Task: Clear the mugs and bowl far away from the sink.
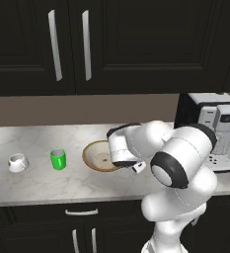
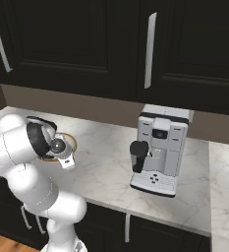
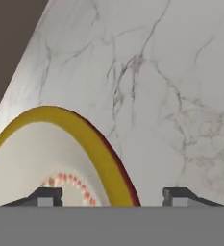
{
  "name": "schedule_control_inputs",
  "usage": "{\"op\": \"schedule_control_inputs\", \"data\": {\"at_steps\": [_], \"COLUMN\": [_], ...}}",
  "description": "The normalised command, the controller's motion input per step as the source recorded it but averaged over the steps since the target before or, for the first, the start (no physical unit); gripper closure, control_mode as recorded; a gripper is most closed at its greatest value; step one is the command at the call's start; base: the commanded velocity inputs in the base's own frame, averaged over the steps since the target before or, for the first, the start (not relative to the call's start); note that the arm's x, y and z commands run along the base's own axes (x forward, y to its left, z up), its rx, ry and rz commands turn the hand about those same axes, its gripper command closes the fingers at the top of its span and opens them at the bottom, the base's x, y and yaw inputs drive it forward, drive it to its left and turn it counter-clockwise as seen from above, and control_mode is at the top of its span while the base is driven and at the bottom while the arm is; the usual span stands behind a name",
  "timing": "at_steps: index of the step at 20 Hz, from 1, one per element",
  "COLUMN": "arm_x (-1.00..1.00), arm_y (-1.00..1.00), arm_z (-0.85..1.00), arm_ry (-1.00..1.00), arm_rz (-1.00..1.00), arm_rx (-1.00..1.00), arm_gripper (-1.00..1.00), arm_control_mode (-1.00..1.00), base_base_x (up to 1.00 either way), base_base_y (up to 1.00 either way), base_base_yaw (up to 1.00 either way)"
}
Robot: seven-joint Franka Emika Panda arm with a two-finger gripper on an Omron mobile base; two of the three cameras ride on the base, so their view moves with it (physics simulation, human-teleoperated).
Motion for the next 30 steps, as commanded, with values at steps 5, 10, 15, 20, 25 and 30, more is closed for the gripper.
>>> {"op": "schedule_control_inputs", "data": {"at_steps": [5,10,15,20,25,30], "arm_x": [0.11,-0.1,-0.33,-0.32,-0.22,-0.16], "arm_y": [0.02,-0.01,-0.15,-0.28,-0.36,-0.38], "arm_z": [-0.17,0.16,0.44,0.53,0.59,0.55], "arm_ry": [-0.02,-0.13,-0.14,-0.1,-0.01,0.0], "arm_rz": [0.0,0.0,0.0,0.0,0.0,0.0], "arm_rx": [0.0,0.0,0.01,0.07,0.11,0.12], "arm_gripper": [-1.0,-1.0,-1.0,-1.0,-1.0,-1.0], "arm_control_mode": [-1.0,-1.0,-1.0,-1.0,-1.0,-1.0], "base_base_x": [0.0,0.0,0.0,0.0,0.0,0.0], "base_base_y": [0.0,0.0,0.0,0.0,0.0,0.0], "base_base_yaw": [0.0,0.0,0.0,0.0,0.0,0.0]}}
